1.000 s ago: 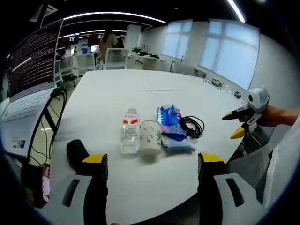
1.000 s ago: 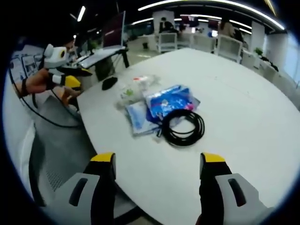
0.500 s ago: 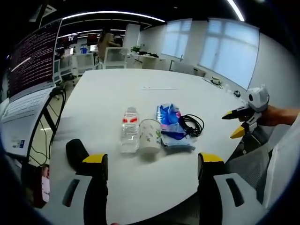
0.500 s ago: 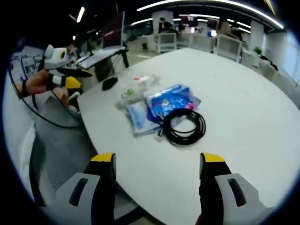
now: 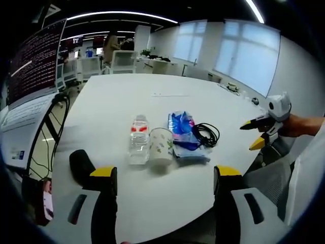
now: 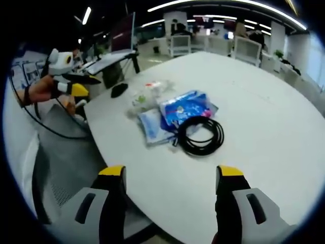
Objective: Arrange the tabletop items into an orderly group along one side of the table until the central work area is clear of visible clutter.
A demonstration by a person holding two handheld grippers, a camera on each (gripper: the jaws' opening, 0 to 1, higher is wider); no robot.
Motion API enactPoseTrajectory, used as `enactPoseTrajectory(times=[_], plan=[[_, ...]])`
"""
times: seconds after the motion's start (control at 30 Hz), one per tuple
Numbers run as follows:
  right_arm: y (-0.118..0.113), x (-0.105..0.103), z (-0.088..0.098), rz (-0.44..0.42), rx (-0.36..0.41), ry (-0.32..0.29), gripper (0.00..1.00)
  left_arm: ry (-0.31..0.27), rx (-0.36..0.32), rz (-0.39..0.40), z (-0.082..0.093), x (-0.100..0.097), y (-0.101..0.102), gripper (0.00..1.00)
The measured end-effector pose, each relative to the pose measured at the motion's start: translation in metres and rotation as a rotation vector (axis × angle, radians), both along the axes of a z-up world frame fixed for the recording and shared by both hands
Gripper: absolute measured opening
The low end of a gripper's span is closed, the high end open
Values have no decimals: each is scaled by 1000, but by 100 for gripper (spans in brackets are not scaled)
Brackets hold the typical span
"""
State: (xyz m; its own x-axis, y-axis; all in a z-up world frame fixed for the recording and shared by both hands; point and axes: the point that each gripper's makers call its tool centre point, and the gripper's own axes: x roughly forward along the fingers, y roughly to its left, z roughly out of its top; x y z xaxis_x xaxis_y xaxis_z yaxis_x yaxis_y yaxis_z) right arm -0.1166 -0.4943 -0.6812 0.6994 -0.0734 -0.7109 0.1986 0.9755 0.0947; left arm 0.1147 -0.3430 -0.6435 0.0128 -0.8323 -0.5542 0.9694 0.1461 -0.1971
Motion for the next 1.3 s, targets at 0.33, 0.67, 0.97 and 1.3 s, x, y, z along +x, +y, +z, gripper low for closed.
enactPoseTrajectory(times=[0.33, 0.67, 0.97, 1.3], plan=[[1, 0, -1, -2, 4, 3, 70, 17, -6, 5, -1, 1, -4, 77], [2, -1, -2, -4, 8, 5, 70, 20, -1, -6, -2, -2, -7, 76], [2, 1, -1, -3, 9, 1, 70, 22, 1, -23, -2, -6, -12, 76], [2, -2, -3, -13, 17, 1, 69, 31, -3, -26, -3, -7, -27, 75]])
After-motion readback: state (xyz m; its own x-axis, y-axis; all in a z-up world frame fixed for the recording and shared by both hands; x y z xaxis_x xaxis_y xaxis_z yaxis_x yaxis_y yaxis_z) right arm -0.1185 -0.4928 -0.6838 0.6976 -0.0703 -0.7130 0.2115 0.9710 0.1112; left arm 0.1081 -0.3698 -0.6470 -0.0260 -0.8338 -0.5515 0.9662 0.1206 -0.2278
